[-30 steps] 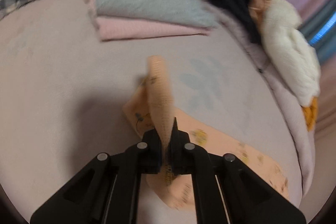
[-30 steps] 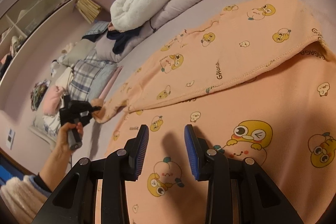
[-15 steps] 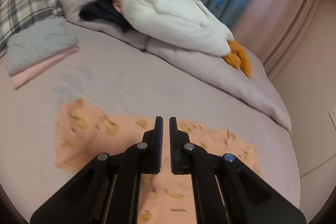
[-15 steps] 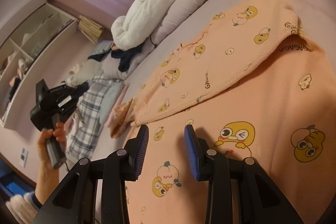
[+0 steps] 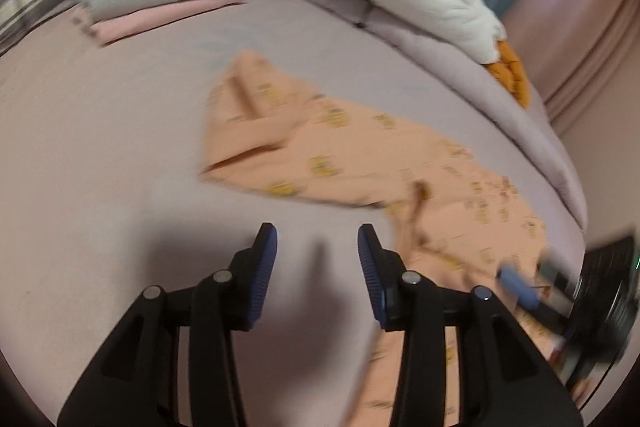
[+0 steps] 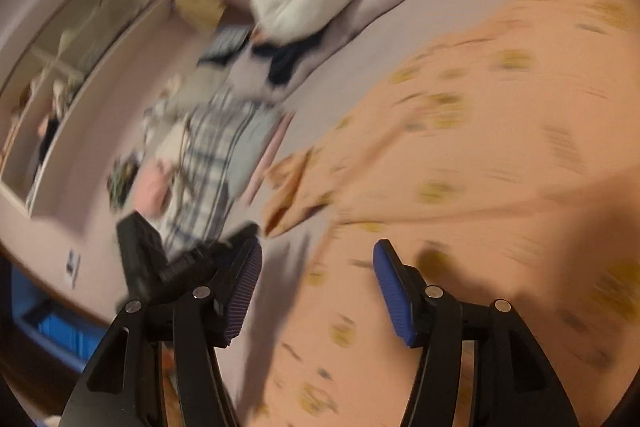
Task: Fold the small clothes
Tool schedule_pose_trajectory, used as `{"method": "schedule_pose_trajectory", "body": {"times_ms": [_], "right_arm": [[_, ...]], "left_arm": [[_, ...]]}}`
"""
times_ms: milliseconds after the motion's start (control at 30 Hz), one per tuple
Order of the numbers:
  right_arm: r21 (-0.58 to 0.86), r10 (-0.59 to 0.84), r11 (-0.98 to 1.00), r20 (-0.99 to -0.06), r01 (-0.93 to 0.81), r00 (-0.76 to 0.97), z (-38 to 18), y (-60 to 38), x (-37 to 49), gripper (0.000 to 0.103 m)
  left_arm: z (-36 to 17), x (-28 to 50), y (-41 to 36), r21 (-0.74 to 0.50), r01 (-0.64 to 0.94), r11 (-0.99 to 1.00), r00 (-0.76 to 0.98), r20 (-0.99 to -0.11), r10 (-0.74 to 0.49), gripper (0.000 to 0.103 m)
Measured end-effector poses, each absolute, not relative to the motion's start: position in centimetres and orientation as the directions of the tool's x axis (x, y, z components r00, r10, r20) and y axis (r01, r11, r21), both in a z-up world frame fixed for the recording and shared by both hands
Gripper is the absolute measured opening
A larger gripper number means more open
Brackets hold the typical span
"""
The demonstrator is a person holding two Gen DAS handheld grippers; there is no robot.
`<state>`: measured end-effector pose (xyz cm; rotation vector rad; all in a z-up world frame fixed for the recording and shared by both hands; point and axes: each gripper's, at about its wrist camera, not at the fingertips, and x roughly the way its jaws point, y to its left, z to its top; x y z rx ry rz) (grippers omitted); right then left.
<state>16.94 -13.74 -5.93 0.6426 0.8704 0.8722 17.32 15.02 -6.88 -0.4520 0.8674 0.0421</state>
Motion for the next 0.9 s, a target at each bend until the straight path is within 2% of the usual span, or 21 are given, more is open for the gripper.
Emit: {"method": "schedule_pose_trajectory", "body": {"times_ms": [233, 500, 600, 633, 667, 767, 900], "right_arm": [[0.775, 0.859, 0.512, -0.457, -0.372, 0.230, -6.1, -1.4, 25.6, 0.059], [0.740, 0.802, 0.596, -0.564, -0.311, 0.196, -8.5, 5.1, 29.6, 0.057], [0.719, 0.786, 0.618, -0.578, -0.319, 0.220, -8.4, 6.1, 30.1, 0.045], [0.705, 0.773, 0.633, -0.593, -0.320, 0.225, -8.3, 6.3, 30.4, 0.029], [0.690, 0.760, 0.649, -0.611, -0.321, 0.224, -8.4, 6.4, 30.5, 0.007], [0.671, 0.765, 0.643, -0.592, -0.371, 0.254, -7.2, 5.8, 29.6, 0.007], [0.683, 0.810, 0.584, -0.453, -0.439, 0.374, -2.0, 0.2, 26.7, 0.007]], "left_arm": [[-8.2, 15.9, 16.7, -0.366, -0.216, 0.905, 0.640, -0.753, -0.152, 0.046], [-8.6, 14.7, 18.7, -0.369, -0.217, 0.903, 0.654, -0.742, -0.146, 0.051], [-8.8, 14.5, 19.6, -0.383, -0.227, 0.896, 0.661, -0.736, -0.147, 0.052], [-8.8, 14.4, 19.8, -0.383, -0.231, 0.894, 0.660, -0.737, -0.145, 0.052], [-8.9, 14.3, 19.9, -0.385, -0.235, 0.892, 0.658, -0.739, -0.145, 0.052], [-8.9, 13.8, 20.2, -0.398, -0.239, 0.886, 0.659, -0.736, -0.153, 0.052], [-8.3, 13.5, 19.7, -0.396, -0.228, 0.889, 0.662, -0.732, -0.157, 0.052]]}}
